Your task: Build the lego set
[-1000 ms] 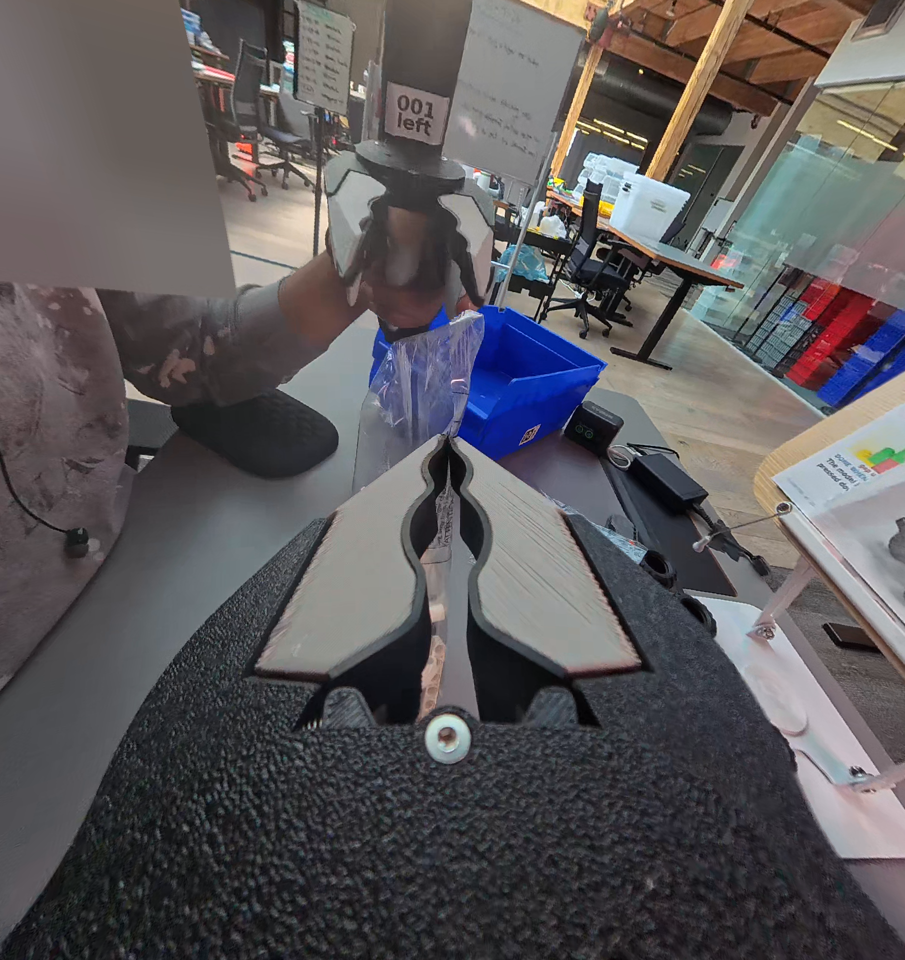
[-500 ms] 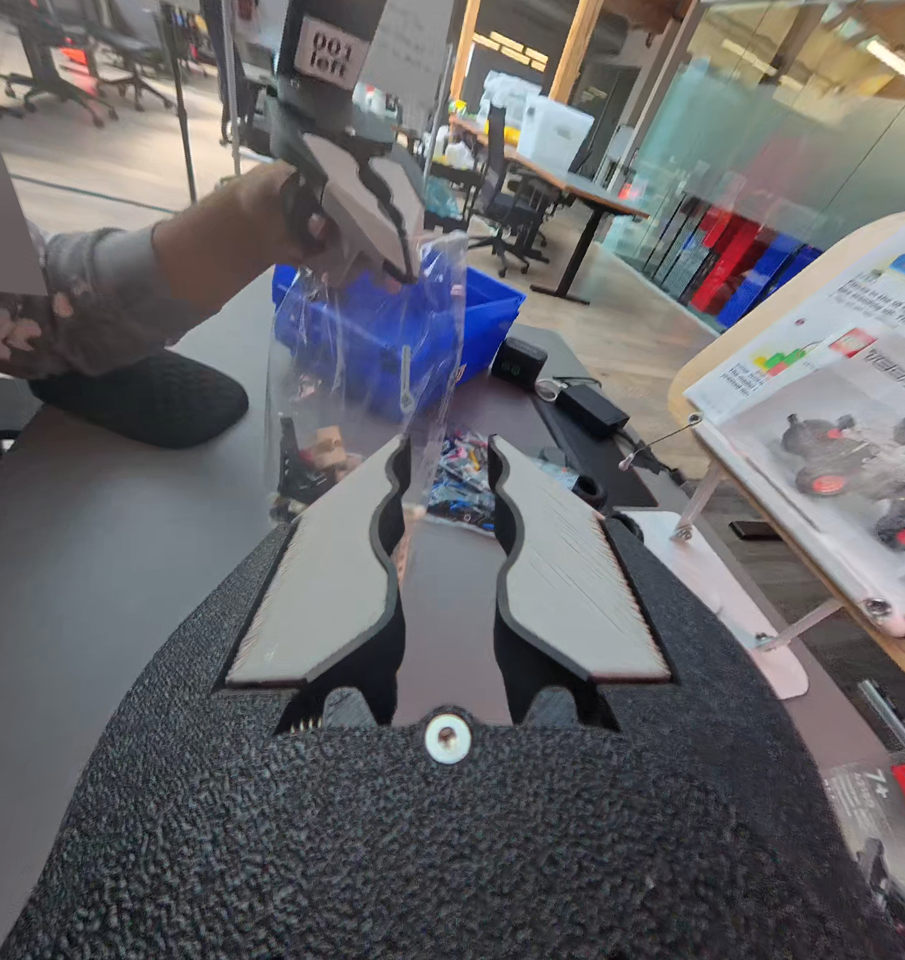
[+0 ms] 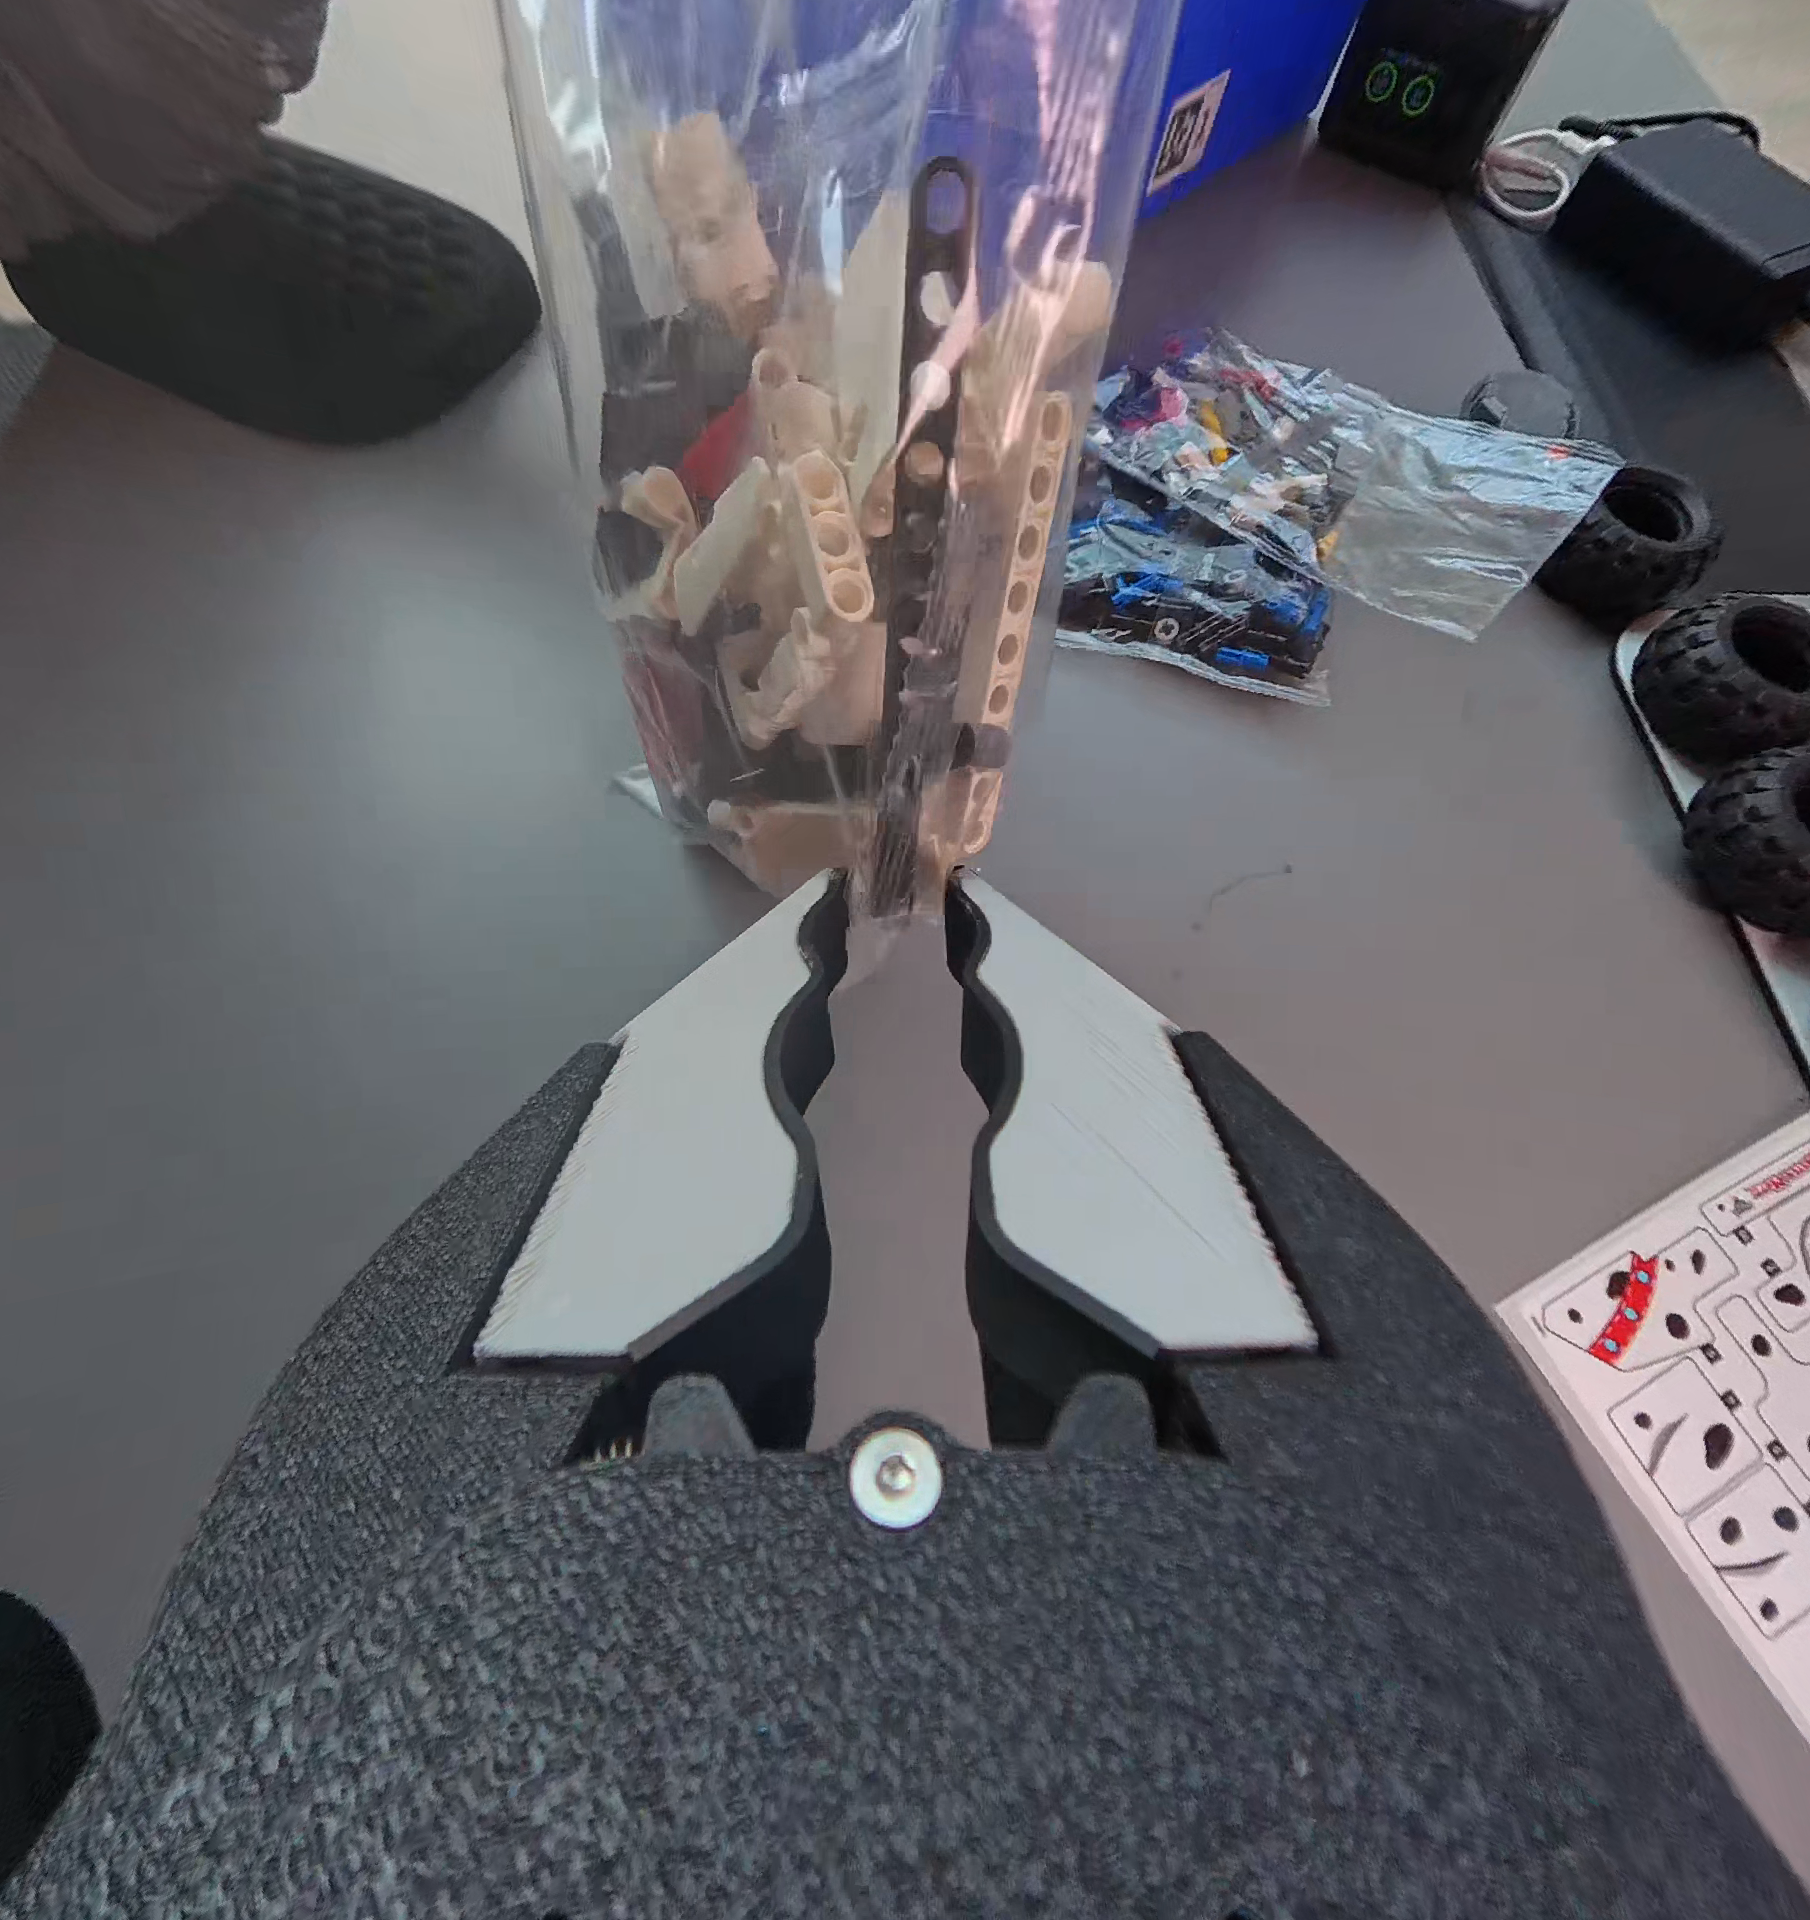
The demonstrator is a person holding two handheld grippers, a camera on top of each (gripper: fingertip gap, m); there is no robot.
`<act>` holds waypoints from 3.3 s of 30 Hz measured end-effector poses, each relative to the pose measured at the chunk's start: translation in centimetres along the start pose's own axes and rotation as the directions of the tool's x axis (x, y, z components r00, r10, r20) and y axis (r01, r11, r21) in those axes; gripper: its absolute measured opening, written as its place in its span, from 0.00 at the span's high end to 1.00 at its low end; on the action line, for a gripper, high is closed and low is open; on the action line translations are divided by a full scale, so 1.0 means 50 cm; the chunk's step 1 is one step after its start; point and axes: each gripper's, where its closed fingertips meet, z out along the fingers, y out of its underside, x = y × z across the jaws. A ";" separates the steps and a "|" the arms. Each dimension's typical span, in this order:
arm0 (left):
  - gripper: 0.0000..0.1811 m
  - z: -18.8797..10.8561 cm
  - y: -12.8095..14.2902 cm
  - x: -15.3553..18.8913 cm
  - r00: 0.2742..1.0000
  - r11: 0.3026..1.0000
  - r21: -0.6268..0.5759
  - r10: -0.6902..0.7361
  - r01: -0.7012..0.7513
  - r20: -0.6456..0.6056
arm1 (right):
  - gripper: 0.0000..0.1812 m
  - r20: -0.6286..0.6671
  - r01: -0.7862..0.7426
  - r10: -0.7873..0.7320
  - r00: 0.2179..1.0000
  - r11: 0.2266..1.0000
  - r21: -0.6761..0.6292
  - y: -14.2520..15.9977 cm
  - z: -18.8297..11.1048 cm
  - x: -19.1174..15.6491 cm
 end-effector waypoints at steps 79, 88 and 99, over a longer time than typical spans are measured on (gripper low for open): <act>0.68 0.250 -0.025 0.128 0.973 0.982 0.137 0.099 -0.129 0.209 | 1.00 -0.482 -0.061 0.325 0.814 0.872 0.485 -0.365 -0.203 0.020; 1.00 0.198 -0.013 0.166 0.982 0.983 0.038 0.183 -0.182 -0.051 | 0.98 -0.406 0.051 0.130 0.904 0.912 0.407 -0.376 -0.216 -0.042; 1.00 0.065 0.101 0.292 0.770 0.927 -0.260 0.045 -0.269 -0.636 | 0.62 -0.108 0.268 -0.246 0.963 0.914 0.304 -0.308 -0.233 -0.183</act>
